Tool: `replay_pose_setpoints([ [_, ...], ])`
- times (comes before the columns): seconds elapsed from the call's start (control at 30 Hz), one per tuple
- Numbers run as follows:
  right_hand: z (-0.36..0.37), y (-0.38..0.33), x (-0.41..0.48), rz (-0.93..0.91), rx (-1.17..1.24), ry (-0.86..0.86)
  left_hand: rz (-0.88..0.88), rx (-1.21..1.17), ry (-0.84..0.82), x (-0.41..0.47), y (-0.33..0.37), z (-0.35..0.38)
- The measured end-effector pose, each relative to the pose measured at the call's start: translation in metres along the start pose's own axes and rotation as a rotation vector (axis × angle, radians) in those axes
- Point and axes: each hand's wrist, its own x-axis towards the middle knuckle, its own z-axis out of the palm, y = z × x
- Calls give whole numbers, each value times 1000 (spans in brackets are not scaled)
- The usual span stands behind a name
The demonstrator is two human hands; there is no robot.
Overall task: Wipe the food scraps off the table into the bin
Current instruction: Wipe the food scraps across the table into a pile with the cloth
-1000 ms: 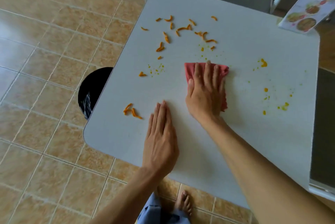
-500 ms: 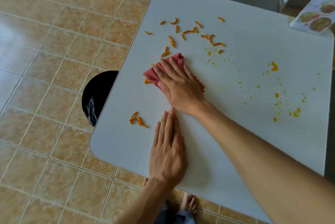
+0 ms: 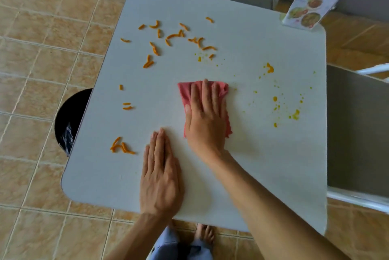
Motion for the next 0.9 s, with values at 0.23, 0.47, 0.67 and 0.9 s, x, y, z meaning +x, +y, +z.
replay_pose_setpoints([
  [0.23, -33, 76, -48, 140, -93, 50, 20, -42, -5, 1, 4, -5],
  [0.47, -59, 97, -105, -240, -46, -131, 41, -95, -48, 40, 40, 3],
  [0.67, -54, 148, -76, 818, -158, 280, -32, -71, -24, 122, 82, 20],
  [0.9, -73, 223, -45, 62, -181, 28, -47, 58, 13, 124, 90, 32],
])
